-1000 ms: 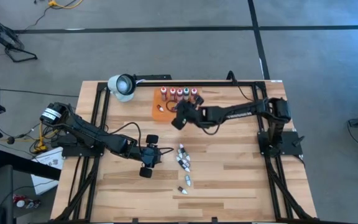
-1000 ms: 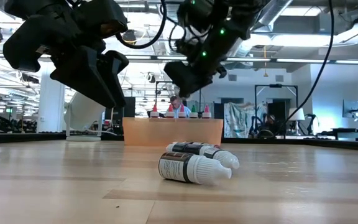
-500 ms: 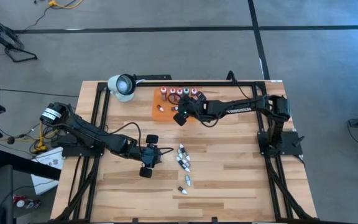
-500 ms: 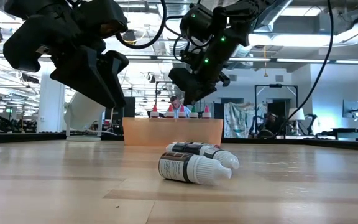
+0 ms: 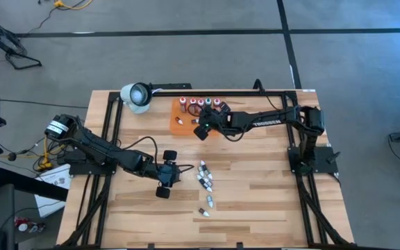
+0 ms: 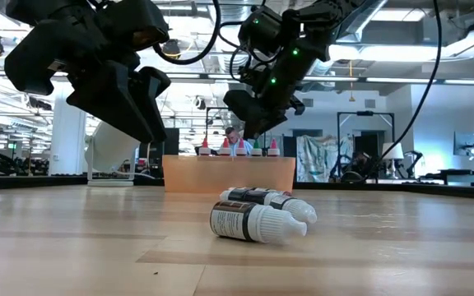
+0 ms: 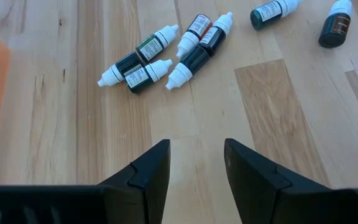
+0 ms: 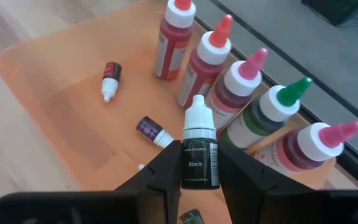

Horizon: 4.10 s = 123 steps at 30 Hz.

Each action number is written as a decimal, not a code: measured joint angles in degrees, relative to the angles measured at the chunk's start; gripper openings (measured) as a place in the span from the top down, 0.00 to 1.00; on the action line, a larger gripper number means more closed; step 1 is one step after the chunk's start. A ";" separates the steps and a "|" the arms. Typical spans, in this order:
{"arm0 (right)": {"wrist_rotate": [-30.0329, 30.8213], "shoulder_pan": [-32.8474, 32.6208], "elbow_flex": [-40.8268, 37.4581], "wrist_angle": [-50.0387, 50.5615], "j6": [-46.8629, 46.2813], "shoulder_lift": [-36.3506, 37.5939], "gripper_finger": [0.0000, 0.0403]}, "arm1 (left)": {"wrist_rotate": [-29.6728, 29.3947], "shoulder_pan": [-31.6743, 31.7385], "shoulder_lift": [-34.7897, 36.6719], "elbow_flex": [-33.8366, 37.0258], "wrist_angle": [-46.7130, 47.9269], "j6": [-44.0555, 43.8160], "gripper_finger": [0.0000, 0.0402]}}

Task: Pick & Place food coloring
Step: Put the small black food coloring bottle into the orange bin

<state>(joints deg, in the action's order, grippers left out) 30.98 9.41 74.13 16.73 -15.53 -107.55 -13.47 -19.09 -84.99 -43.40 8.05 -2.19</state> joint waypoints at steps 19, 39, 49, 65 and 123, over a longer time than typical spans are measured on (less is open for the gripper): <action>-1.32 -3.31 0.00 0.17 2.27 0.11 0.55 | 0.03 0.03 -1.02 0.13 -4.36 0.17 0.64; 5.84 -28.08 -0.05 31.42 -13.76 10.71 0.66 | 0.01 2.22 -24.90 -2.73 -39.47 12.03 0.64; 17.90 -44.54 0.04 43.23 -32.40 12.41 0.66 | 2.85 4.70 -26.71 -4.45 -34.66 9.70 0.64; 23.06 -47.06 -0.02 46.23 -37.11 12.37 0.65 | 2.54 4.31 -24.35 -4.51 -28.71 8.39 0.64; 22.78 -46.27 -0.02 45.86 -36.50 12.31 0.67 | -16.94 4.42 -19.58 -15.16 -6.52 14.29 0.80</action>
<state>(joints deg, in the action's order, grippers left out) 53.76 -36.86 74.11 62.59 -52.03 -95.24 -30.42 -14.67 -104.57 -58.55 1.53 12.10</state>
